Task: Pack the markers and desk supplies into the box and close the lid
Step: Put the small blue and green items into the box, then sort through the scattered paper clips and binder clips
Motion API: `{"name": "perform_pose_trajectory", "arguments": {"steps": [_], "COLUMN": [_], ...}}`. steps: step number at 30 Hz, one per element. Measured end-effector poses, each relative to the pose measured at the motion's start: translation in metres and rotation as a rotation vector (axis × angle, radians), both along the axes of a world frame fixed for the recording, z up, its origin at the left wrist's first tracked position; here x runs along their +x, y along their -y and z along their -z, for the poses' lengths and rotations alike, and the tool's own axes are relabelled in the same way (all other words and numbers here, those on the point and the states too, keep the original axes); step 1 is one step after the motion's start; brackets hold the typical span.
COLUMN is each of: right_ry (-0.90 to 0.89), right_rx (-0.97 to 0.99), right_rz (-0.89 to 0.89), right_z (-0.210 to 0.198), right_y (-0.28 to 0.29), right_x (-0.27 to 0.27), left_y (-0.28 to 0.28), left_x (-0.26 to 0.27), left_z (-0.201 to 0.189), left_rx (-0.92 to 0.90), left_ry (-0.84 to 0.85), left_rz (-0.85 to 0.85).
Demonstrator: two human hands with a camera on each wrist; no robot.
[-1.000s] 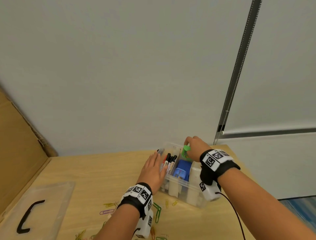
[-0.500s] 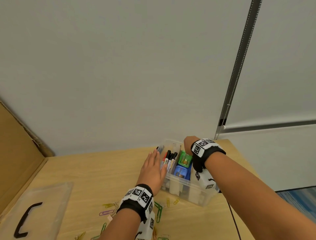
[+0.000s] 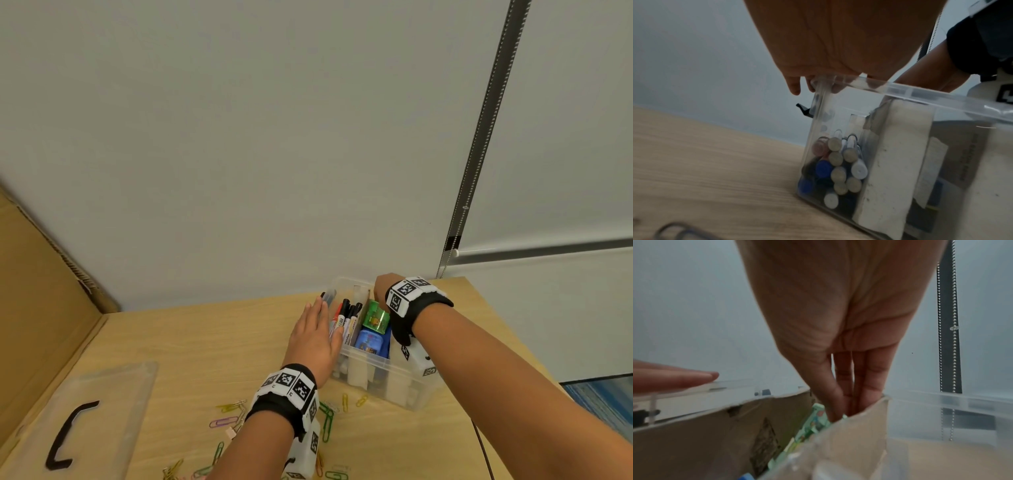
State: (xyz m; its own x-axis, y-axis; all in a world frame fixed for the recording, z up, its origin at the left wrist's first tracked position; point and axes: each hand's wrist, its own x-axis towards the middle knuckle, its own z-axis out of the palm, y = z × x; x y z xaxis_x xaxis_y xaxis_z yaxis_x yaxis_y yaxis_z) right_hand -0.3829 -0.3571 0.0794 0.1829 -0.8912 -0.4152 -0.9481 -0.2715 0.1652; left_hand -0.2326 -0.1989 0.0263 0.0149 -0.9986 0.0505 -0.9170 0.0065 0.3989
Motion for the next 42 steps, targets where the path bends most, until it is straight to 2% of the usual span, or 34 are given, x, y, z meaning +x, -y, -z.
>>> {"name": "perform_pose_trajectory", "arguments": {"steps": [3, 7, 8, 9, 12, 15, 17, 21, 23, 25, 28, 32, 35, 37, 40, 42], "right_ry": [0.037, 0.032, 0.037, 0.039, 0.171, 0.328, 0.489, 0.800, 0.932, 0.988, 0.911, 0.510, 0.378, 0.386, 0.465, 0.441], "right_rx": [0.019, 0.014, 0.012, 0.006, -0.045, -0.103, -0.157, -0.366, -0.437, -0.417, -0.302, -0.022, 0.011, -0.038, -0.077, -0.081], "right_rz": [0.002, -0.109, -0.118, -0.101, -0.037, 0.014, -0.004, -0.110, -0.199, -0.241, -0.237, -0.093, -0.033, -0.078, -0.293, -0.421], "right_z": [0.029, 0.075, 0.075, 0.069, 0.007, -0.033, -0.044, -0.043, -0.035, -0.016, 0.019, 0.064, 0.087, 0.093, 0.098, 0.100], "right_y": [0.040, 0.083, 0.083, 0.074, 0.001, -0.053, -0.081, -0.138, -0.166, -0.186, -0.201, -0.201, -0.204, -0.209, -0.216, -0.220], "right_x": [-0.004, -0.012, -0.012, -0.011, -0.005, -0.010, -0.016, -0.023, -0.018, -0.011, -0.002, 0.008, 0.017, 0.026, 0.043, 0.056], "left_y": [0.000, 0.000, 0.001, 0.001, 0.000, -0.010, -0.024, -0.060, -0.080, -0.097, -0.112, -0.111, -0.108, -0.107, -0.108, -0.110], "left_x": [-0.001, -0.001, -0.001, -0.001, 0.001, 0.013, 0.031, 0.090, 0.119, 0.141, 0.156, 0.154, 0.152, 0.150, 0.145, 0.142], "left_z": [-0.001, -0.002, -0.002, -0.002, -0.007, -0.019, -0.026, -0.020, -0.009, 0.004, 0.024, 0.036, 0.038, 0.036, 0.033, 0.035], "left_rx": [0.013, 0.025, 0.031, 0.038, 0.059, 0.086, 0.043, -0.059, -0.018, 0.114, 0.303, 0.396, 0.415, 0.387, 0.348, 0.376], "left_ry": [0.003, 0.012, 0.011, 0.012, -0.009, -0.156, -0.260, -0.271, -0.199, -0.101, 0.004, 0.079, 0.124, 0.137, 0.137, 0.129], "left_rz": [0.000, -0.001, 0.000, 0.000, 0.025, 0.099, 0.075, -0.057, -0.105, -0.137, -0.130, -0.086, -0.060, -0.044, -0.011, -0.002]}}
